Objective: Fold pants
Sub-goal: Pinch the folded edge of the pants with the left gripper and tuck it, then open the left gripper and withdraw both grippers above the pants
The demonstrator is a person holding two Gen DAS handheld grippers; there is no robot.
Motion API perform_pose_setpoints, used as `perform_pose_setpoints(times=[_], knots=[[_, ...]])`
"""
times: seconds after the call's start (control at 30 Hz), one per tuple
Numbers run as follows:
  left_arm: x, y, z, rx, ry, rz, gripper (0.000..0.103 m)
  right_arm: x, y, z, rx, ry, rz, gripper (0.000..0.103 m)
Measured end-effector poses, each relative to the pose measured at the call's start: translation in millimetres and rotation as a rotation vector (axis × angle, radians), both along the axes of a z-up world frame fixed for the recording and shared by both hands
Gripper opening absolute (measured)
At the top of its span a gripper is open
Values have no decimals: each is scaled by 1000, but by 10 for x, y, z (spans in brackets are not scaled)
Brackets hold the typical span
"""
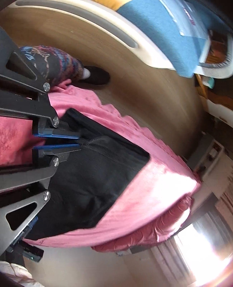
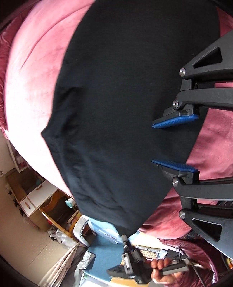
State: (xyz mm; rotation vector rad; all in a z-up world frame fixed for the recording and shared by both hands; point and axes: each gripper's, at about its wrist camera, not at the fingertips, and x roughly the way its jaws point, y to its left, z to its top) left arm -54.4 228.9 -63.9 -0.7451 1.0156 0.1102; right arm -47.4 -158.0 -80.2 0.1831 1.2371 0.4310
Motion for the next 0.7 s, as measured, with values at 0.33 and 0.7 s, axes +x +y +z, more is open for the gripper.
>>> perform_pose_setpoints(times=[0.33,0.7], knots=[[78,-11,-375,154,122,-46,12,-54,-39,-81,18,4,-6,38],[41,-242,268,276,-27,-44,26,-90,-216,-125,74,6,-43,38]])
